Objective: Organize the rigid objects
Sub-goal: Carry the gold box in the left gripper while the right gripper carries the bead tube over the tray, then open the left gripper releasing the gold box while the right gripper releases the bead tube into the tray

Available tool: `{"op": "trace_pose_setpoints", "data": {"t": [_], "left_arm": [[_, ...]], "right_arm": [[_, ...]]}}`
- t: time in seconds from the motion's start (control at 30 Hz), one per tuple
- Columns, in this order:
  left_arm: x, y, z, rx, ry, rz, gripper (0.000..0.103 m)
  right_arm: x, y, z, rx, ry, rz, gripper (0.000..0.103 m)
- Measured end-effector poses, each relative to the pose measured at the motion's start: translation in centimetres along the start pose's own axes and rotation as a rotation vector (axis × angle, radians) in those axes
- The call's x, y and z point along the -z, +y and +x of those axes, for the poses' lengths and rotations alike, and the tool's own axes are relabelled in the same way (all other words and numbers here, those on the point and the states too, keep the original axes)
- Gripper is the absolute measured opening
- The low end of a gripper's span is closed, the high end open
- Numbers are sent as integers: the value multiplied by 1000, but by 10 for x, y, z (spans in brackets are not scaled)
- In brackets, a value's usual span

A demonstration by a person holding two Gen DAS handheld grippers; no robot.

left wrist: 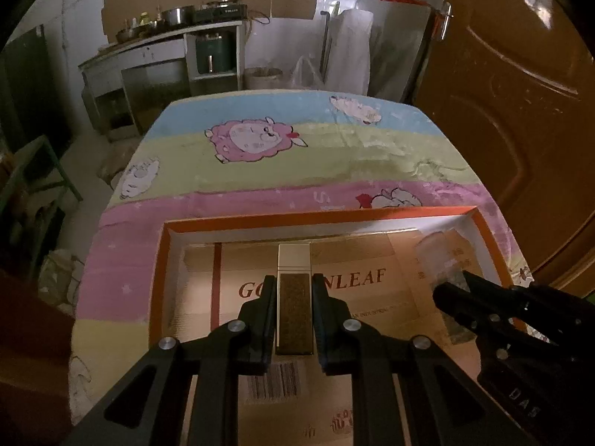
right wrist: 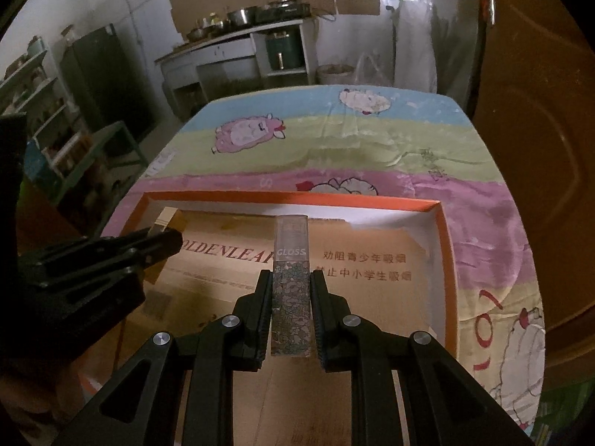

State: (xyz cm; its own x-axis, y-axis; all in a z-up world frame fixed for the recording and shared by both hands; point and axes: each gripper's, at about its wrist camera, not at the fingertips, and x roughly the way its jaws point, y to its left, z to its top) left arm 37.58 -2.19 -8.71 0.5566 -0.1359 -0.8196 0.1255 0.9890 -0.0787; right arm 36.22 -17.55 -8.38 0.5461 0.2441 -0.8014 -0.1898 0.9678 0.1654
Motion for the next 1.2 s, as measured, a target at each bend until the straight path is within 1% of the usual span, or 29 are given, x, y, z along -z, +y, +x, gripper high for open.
{"op": "trace_pose_setpoints", "data": {"t": [0.17, 0.53, 0.6, 0.7, 0.73, 0.77, 0.8, 0.83, 0.87, 0.9, 0.97, 1.2], "left_arm": [[1, -1, 10, 1, 21, 6, 18], [4, -1, 28, 4, 69, 17, 18], [4, -1, 29, 3, 69, 21, 19], [4, 0, 30, 15, 68, 29, 19], [4, 2, 30, 24, 68, 24, 19], [3, 3, 29, 30, 69, 17, 21], [3, 3, 29, 31, 70, 13, 27], [3, 4, 28, 30, 71, 12, 31], [4, 3, 27, 30, 70, 12, 43], [5, 3, 26, 31, 70, 12, 53], [6, 2, 23, 36, 64, 13, 56], [10, 0, 2, 18, 27, 15, 56]], "right_arm": [[-1, -1, 12, -4, 22, 0, 20], [1, 0, 28, 26, 64, -31, 20], [1, 0, 32, 28, 87, -31, 22], [0, -1, 33, 25, 96, -22, 23], [0, -2, 33, 26, 96, -16, 27], [0, -3, 33, 31, 97, -12, 35], [0, -3, 32, 34, 96, -10, 40], [1, -3, 30, 38, 95, -8, 48], [1, -3, 29, 42, 94, -7, 49], [1, -4, 28, 44, 92, -6, 49], [2, -4, 25, 42, 88, -1, 49], [9, -4, 12, 44, 78, 17, 49]]}}
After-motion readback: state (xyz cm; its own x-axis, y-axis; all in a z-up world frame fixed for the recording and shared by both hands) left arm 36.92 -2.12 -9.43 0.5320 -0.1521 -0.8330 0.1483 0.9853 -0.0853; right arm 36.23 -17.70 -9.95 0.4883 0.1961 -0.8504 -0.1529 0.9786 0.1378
